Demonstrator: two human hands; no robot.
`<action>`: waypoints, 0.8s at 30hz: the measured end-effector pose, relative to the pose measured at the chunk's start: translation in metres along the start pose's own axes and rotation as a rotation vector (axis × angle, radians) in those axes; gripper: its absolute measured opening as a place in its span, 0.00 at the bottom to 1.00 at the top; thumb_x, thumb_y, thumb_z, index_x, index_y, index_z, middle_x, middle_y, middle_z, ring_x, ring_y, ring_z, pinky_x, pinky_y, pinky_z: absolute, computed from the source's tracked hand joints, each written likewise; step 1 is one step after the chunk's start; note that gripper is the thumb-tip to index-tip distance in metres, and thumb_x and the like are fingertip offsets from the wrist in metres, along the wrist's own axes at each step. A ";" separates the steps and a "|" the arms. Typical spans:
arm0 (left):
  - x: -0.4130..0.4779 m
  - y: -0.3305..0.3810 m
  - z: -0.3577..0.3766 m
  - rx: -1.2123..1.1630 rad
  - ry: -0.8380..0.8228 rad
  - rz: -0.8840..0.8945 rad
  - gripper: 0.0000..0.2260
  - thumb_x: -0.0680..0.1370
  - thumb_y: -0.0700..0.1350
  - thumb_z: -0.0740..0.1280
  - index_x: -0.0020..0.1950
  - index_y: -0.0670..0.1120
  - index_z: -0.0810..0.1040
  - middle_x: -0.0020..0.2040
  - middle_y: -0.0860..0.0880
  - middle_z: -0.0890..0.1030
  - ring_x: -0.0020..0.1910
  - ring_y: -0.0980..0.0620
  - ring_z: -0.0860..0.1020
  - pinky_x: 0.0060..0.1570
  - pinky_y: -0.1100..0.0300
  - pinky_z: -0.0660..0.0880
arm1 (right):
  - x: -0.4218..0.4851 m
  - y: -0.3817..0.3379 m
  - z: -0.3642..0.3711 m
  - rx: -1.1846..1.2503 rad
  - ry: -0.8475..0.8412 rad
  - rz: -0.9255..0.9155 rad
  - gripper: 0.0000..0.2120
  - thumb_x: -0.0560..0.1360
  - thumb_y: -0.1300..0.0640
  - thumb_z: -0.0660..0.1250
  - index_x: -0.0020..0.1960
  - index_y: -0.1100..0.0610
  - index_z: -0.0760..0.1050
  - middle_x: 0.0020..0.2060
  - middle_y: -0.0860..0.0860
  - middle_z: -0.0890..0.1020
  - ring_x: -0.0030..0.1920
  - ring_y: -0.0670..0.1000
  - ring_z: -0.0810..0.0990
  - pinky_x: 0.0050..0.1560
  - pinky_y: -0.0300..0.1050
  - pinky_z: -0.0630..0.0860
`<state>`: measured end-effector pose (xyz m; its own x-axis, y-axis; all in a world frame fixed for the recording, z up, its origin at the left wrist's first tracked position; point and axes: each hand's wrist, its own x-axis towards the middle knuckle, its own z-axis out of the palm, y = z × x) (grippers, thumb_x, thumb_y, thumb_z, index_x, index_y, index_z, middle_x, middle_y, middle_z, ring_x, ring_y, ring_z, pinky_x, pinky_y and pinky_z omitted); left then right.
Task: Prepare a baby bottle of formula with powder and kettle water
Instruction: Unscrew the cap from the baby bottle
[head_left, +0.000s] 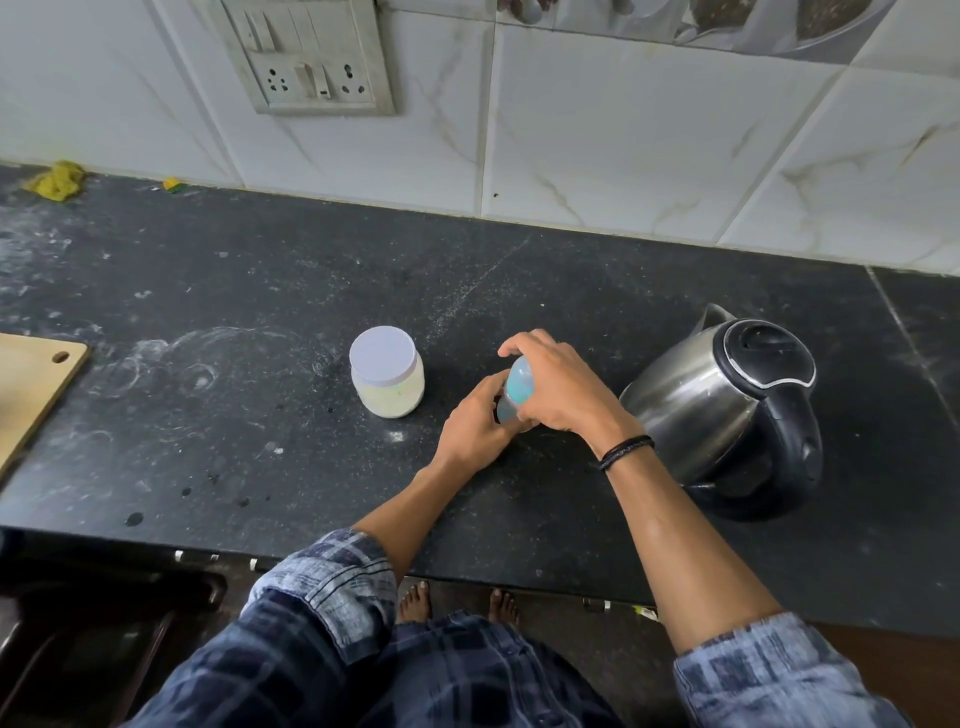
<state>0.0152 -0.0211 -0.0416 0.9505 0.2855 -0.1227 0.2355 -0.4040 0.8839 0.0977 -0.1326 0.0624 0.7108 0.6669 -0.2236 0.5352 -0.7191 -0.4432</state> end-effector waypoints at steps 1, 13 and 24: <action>0.000 0.000 0.000 -0.001 0.001 -0.001 0.32 0.69 0.67 0.70 0.71 0.63 0.69 0.65 0.61 0.78 0.59 0.57 0.78 0.60 0.48 0.79 | 0.000 0.001 0.000 0.003 0.013 0.010 0.33 0.71 0.62 0.80 0.72 0.50 0.71 0.70 0.49 0.71 0.65 0.54 0.72 0.54 0.46 0.76; 0.004 -0.003 0.000 0.018 0.004 -0.005 0.30 0.74 0.58 0.75 0.74 0.56 0.70 0.67 0.56 0.79 0.62 0.54 0.78 0.62 0.47 0.78 | 0.000 -0.001 -0.002 -0.058 -0.010 0.007 0.28 0.71 0.61 0.79 0.66 0.50 0.73 0.64 0.47 0.73 0.59 0.51 0.74 0.50 0.47 0.76; 0.001 -0.003 0.000 0.028 0.006 0.006 0.31 0.72 0.63 0.72 0.73 0.59 0.69 0.67 0.58 0.78 0.62 0.54 0.78 0.62 0.47 0.78 | 0.001 -0.001 0.000 0.000 0.005 0.016 0.33 0.72 0.65 0.76 0.73 0.49 0.70 0.69 0.50 0.74 0.66 0.54 0.74 0.55 0.50 0.77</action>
<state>0.0161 -0.0199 -0.0442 0.9507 0.2884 -0.1142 0.2352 -0.4300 0.8717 0.0980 -0.1311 0.0623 0.7217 0.6542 -0.2260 0.5237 -0.7296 -0.4397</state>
